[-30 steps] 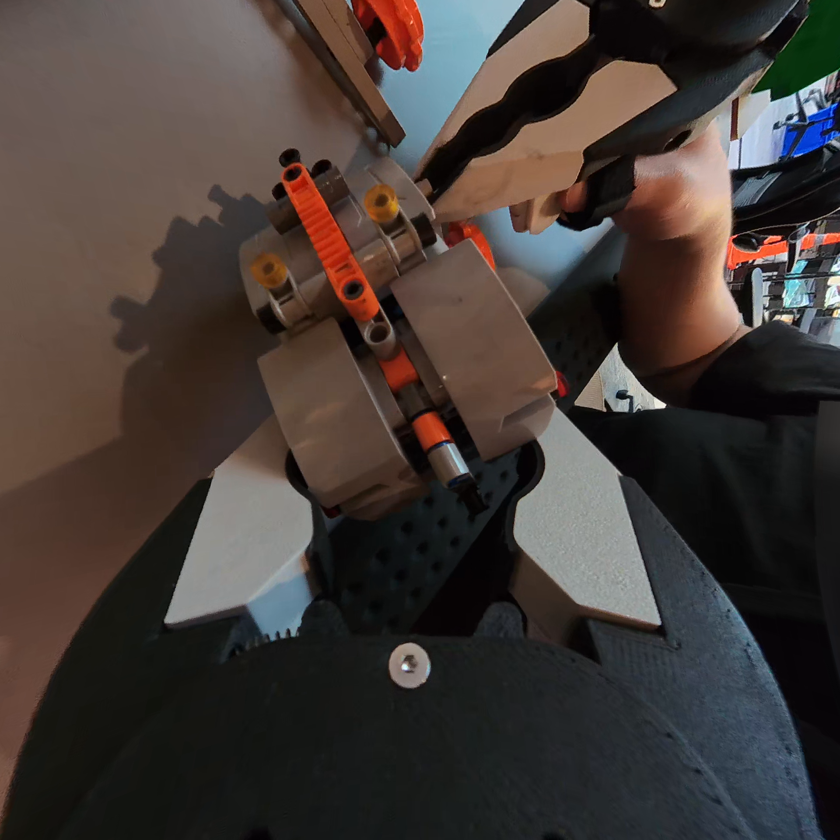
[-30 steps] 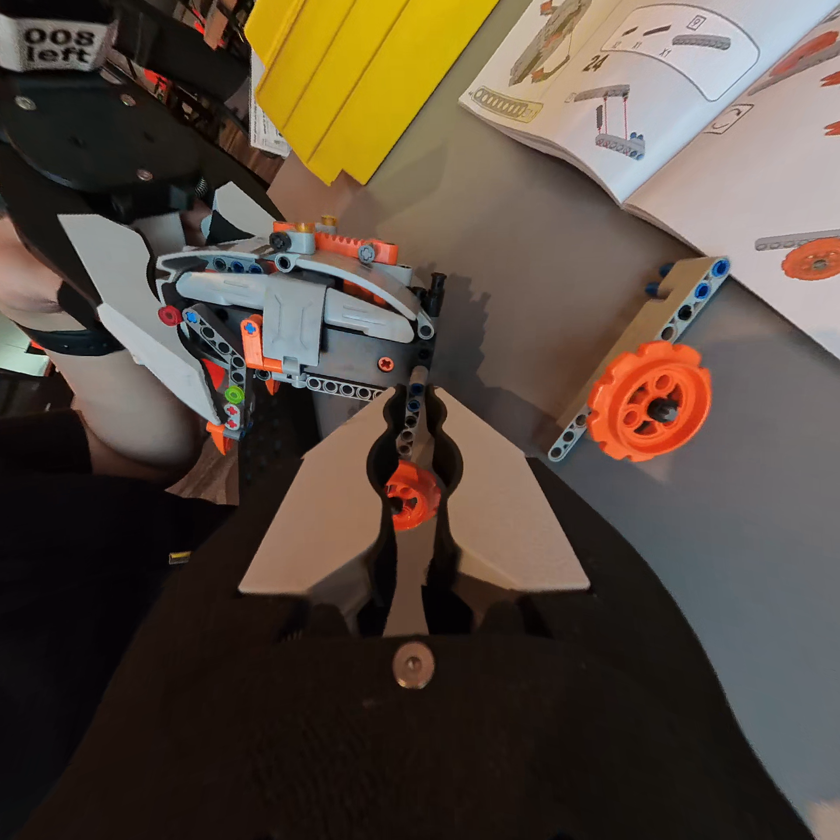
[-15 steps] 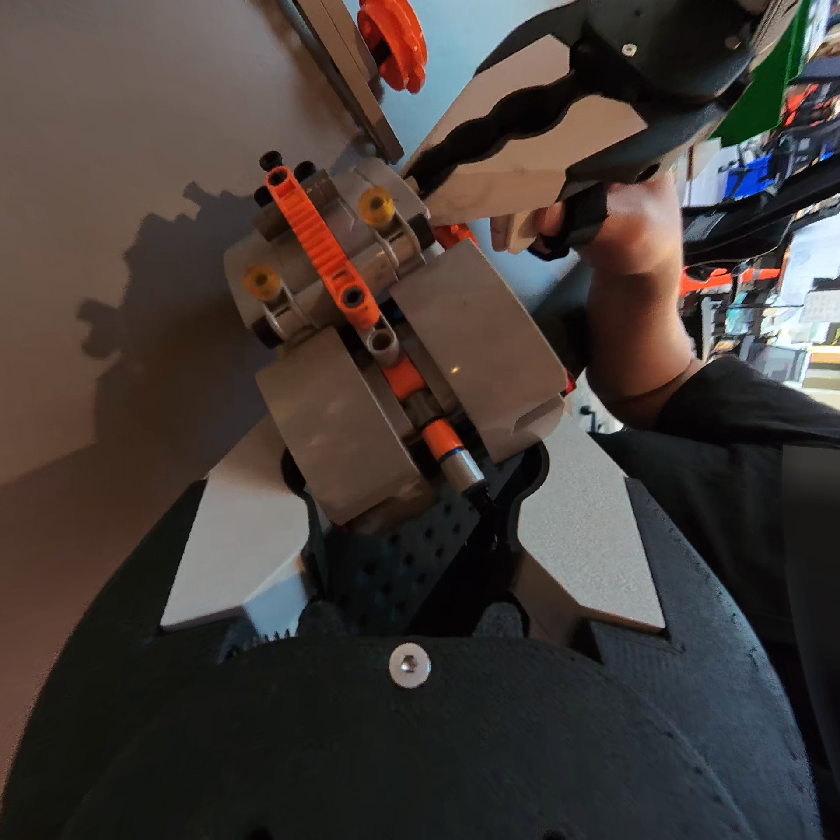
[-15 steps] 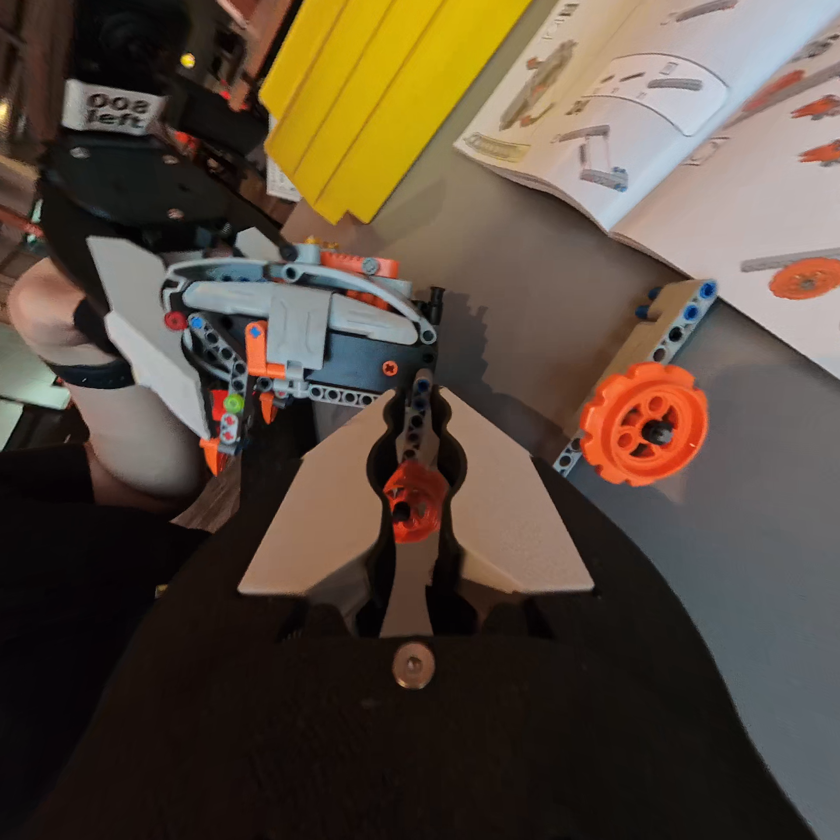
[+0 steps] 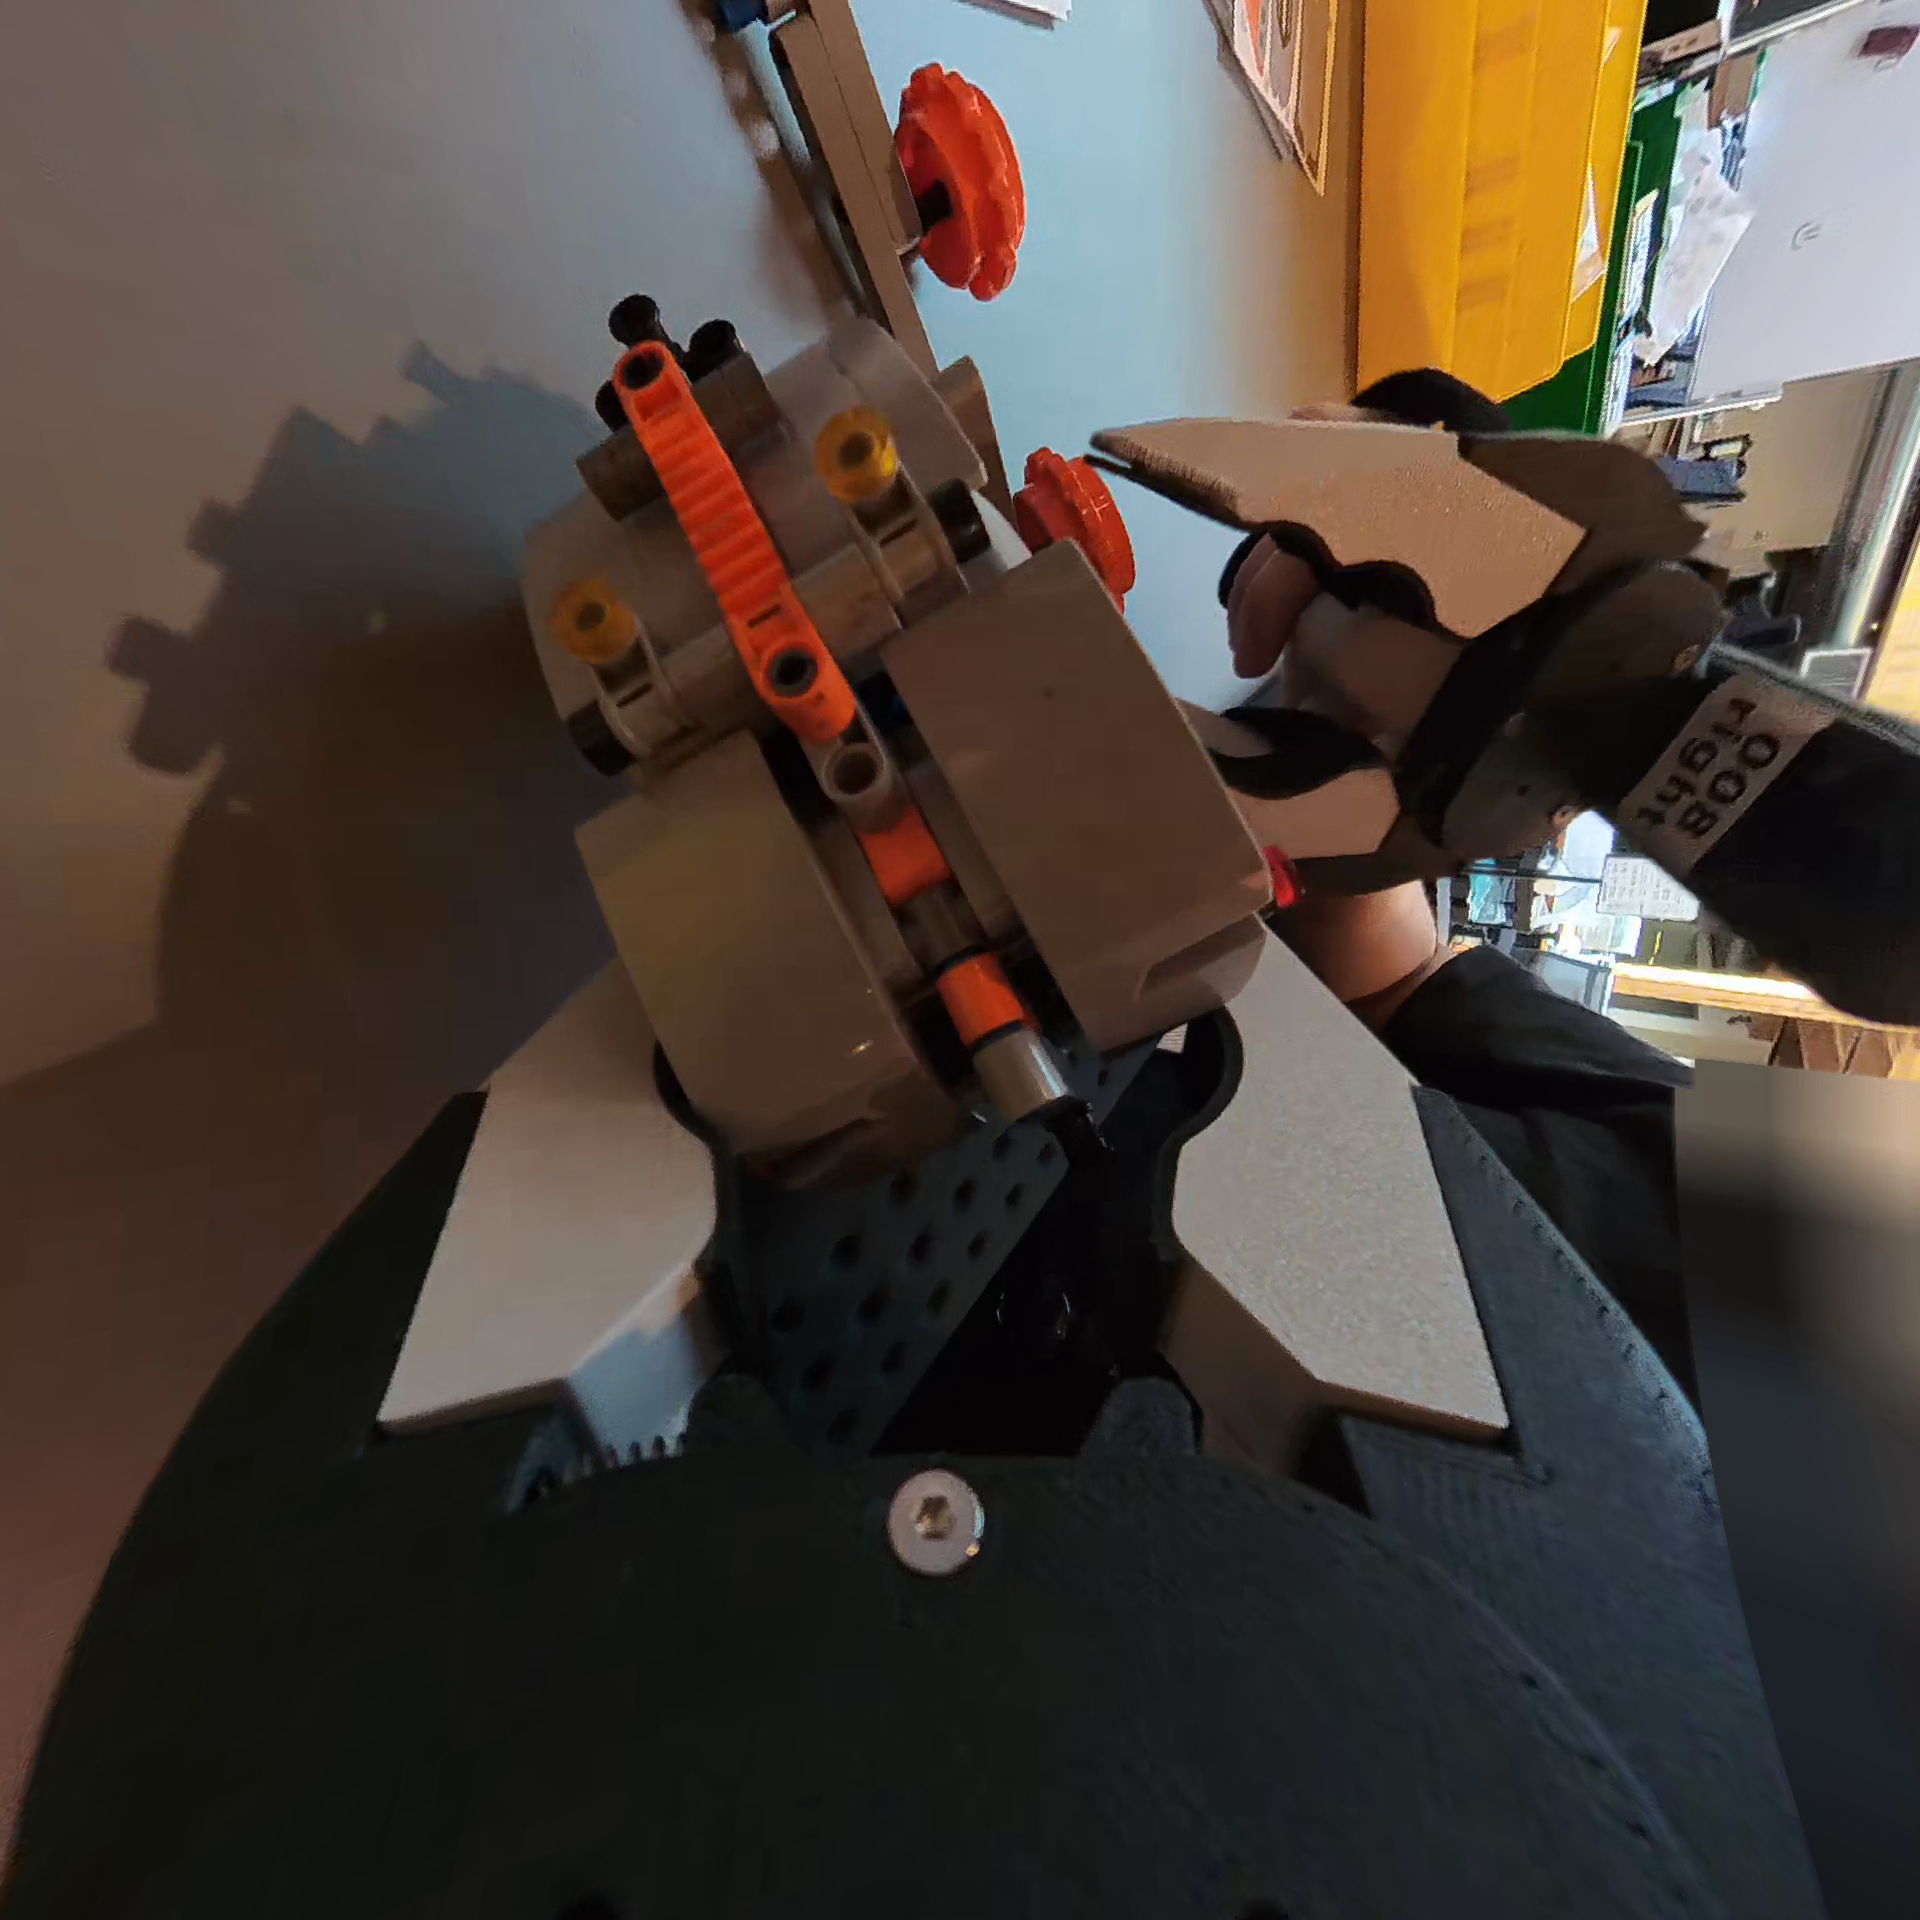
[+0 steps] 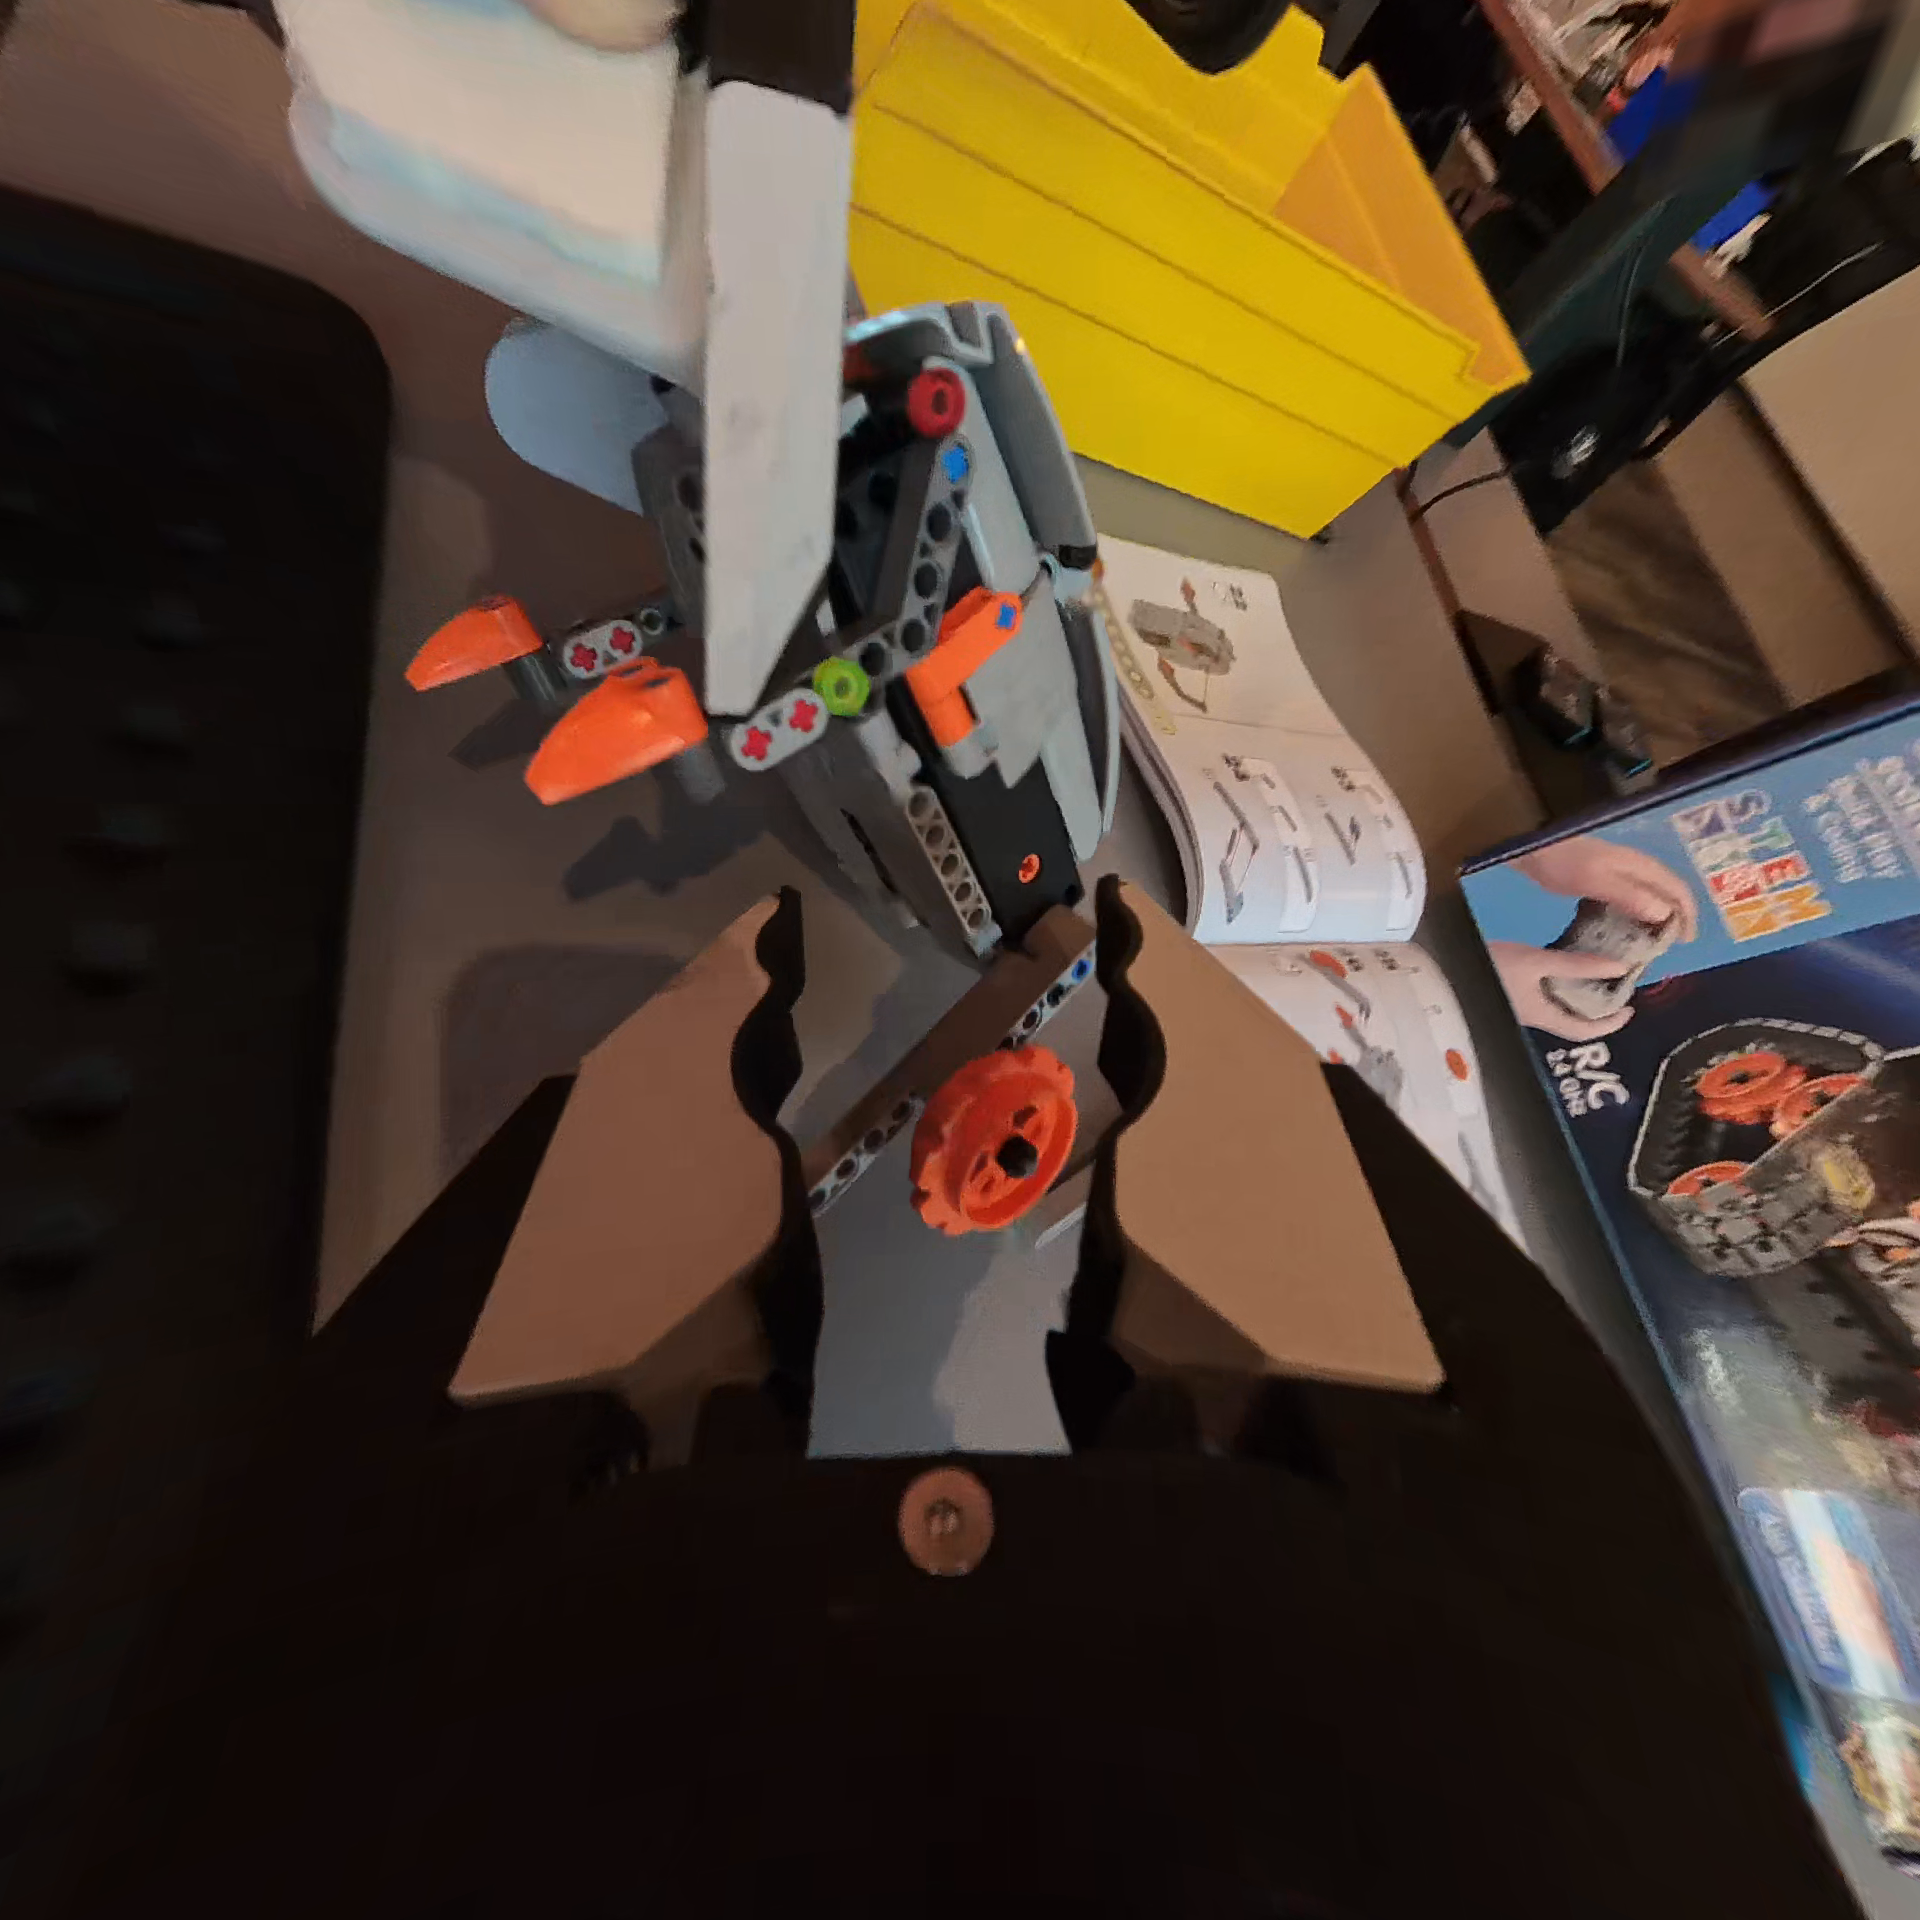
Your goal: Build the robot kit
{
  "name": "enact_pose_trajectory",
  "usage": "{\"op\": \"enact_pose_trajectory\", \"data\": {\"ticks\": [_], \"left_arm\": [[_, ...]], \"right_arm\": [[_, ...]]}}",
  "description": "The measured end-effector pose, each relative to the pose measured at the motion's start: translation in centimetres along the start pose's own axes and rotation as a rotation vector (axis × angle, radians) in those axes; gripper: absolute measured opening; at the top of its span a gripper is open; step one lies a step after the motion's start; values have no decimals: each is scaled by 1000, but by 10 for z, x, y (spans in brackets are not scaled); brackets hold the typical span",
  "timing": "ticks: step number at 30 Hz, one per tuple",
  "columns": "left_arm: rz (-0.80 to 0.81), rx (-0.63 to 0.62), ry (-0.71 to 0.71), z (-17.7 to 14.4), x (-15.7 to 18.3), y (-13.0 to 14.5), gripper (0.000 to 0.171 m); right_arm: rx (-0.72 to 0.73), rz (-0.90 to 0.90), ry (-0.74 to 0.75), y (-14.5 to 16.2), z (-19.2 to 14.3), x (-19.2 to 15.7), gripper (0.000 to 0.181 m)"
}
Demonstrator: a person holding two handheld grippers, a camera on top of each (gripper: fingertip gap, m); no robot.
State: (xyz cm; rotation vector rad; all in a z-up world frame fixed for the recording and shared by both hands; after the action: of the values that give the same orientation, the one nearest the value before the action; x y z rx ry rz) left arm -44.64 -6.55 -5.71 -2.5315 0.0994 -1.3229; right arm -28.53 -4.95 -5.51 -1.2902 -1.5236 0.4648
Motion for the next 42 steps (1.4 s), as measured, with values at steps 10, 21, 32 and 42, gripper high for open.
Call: {"op": "enact_pose_trajectory", "data": {"ticks": [10, 21, 32, 42], "left_arm": [[-21, 31, -2, 0, 0, -1, 89], [23, 34, -100, -18, 6, 14, 85], [34, 70, -7, -38, 11, 21, 66], [183, 281, -4, -107, 5, 30, 62]], "right_arm": [[-67, -131, 57, 2, 35, -13, 63], [19, 36, -13, -4, 44, -11, 42], [91, 192, -279, 8, 57, 1, 39], [103, 167, -512, 10, 72, 19, 39]]}}
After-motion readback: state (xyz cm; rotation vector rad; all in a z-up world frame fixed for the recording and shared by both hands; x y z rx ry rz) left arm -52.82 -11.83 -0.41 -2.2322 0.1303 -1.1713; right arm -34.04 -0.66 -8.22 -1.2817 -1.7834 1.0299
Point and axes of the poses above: each gripper's, where its closed fingertips meet, z out along the fingers, y out of its underside, x = y × z across the jaws, the point moved 9 cm from there along -z, back along the fingers, and after that the axes turned 8 degrees about x, right-handed, at the moved point
